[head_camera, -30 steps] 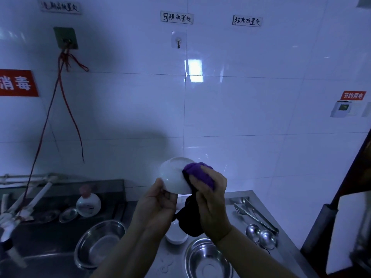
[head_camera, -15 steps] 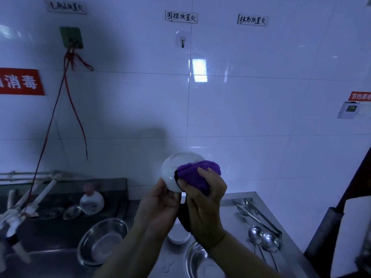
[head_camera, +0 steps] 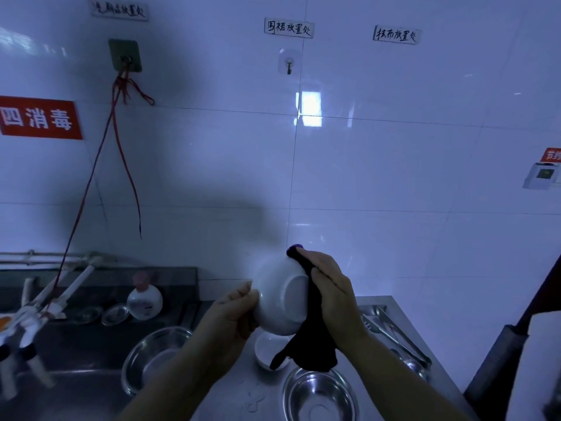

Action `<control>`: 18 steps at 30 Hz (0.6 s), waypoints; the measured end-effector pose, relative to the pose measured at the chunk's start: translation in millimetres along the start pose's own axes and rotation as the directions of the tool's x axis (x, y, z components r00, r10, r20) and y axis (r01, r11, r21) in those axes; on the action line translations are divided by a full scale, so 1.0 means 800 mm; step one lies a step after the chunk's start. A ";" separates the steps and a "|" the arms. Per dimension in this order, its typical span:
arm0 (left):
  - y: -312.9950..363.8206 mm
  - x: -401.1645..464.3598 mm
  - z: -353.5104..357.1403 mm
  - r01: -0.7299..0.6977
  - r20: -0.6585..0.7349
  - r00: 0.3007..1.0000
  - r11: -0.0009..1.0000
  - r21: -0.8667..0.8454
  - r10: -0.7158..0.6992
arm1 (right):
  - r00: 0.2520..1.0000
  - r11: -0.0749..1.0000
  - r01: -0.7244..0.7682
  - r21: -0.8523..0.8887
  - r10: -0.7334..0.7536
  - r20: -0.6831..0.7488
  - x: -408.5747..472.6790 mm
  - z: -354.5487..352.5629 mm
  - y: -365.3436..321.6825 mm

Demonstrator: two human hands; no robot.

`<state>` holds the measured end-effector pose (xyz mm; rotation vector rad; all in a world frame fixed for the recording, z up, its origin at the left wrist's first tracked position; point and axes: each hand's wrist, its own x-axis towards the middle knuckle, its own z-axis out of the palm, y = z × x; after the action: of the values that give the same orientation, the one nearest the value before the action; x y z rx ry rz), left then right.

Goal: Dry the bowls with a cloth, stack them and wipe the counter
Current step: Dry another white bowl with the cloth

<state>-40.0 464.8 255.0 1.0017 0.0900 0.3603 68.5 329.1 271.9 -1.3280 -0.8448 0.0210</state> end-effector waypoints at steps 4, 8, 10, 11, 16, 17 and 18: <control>0.003 -0.003 -0.009 -0.014 0.058 0.998 0.948 0.319 -0.005 | 0.997 0.991 0.056 -0.117 -0.049 0.065 0.001 0.012 0.003; -0.004 -0.008 -0.012 -0.043 0.042 0.999 0.787 0.615 0.022 | 0.975 0.921 0.189 -0.342 -0.135 0.176 -0.001 0.026 0.016; -0.008 -0.011 -0.014 -0.052 0.013 0.998 0.706 0.706 0.060 | 0.974 0.928 0.183 -0.325 -0.126 0.188 0.000 0.033 0.022; -0.009 -0.013 -0.016 -0.055 0.010 0.997 0.673 0.738 0.071 | 0.977 0.949 0.158 -0.273 -0.111 0.180 0.001 0.036 0.026; -0.006 -0.032 -0.034 -0.084 0.043 0.996 0.654 0.752 0.078 | 0.988 0.994 -0.107 -0.017 0.108 0.114 -0.002 0.045 0.064; -0.005 -0.037 -0.039 -0.094 0.054 0.995 0.645 0.758 0.082 | 0.981 0.986 -0.164 0.024 0.160 0.108 -0.007 0.047 0.073; -0.006 -0.041 -0.045 -0.093 0.054 0.995 0.628 0.772 0.080 | 0.972 0.976 -0.213 0.049 0.207 0.108 -0.012 0.050 0.082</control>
<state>-77.7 480.5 228.7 1.8887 0.1957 0.4099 68.6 377.0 210.6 -1.3631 -0.7804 0.2809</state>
